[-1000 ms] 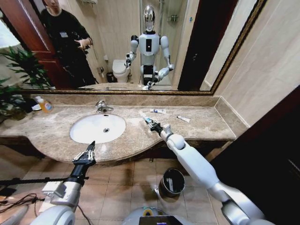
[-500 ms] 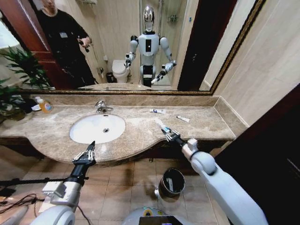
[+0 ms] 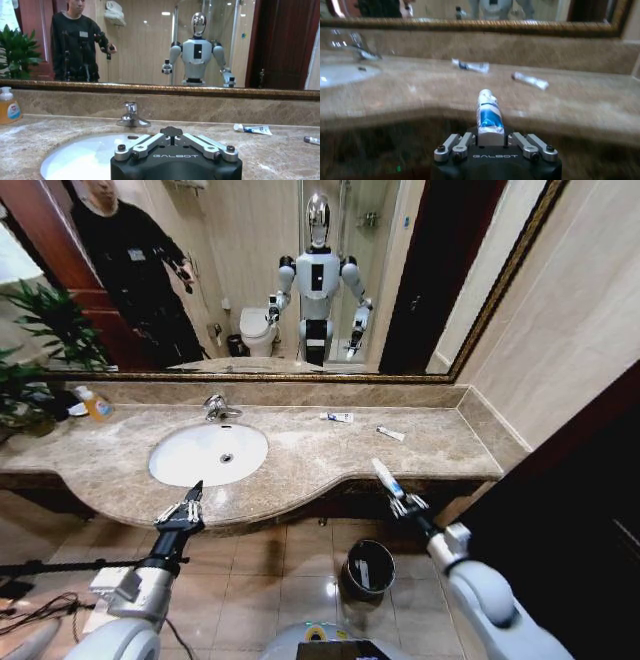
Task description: Pick up the trash from the sink and place it in the trash bin.
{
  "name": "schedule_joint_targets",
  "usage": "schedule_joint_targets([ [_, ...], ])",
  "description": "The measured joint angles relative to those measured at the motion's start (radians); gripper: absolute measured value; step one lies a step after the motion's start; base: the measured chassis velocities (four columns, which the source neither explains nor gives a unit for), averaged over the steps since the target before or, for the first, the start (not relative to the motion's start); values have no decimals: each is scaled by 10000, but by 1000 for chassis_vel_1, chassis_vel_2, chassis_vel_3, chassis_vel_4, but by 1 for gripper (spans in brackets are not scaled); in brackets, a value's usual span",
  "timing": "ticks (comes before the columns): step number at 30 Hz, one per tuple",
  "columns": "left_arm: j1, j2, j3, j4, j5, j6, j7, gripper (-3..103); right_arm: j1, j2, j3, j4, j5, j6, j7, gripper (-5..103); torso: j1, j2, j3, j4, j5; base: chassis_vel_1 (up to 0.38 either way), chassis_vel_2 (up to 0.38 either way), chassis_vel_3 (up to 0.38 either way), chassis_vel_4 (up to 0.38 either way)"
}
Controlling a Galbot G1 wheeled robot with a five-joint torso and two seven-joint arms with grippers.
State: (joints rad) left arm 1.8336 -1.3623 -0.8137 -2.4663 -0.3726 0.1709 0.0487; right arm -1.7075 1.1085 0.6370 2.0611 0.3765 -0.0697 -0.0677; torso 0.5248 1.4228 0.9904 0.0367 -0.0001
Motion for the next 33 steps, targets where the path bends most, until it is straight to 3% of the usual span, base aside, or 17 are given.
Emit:
schedule_joint_targets([
  [7,-1,0,0,0,0,0,0,0,-339,623,5,-1429,-880,814,-512,28,1,0,1,0,0,0,0,0,0],
  [13,0,0,0,0,0,0,-2,0,891,1431,-500,-4274,-2006,1484,-831,28,2,-1,2,2,-2,0,0,0,0],
  [24,0,0,0,0,0,0,0,0,3095,2549,-935,-8657,-3131,1841,-1036,28,3,-2,2,2,2,0,0,0,0],
  [33,-1,0,0,0,0,0,0,0,4223,2928,-921,-10592,-3814,2121,-1043,28,3,-2,1,2,-1,0,0,0,0],
])
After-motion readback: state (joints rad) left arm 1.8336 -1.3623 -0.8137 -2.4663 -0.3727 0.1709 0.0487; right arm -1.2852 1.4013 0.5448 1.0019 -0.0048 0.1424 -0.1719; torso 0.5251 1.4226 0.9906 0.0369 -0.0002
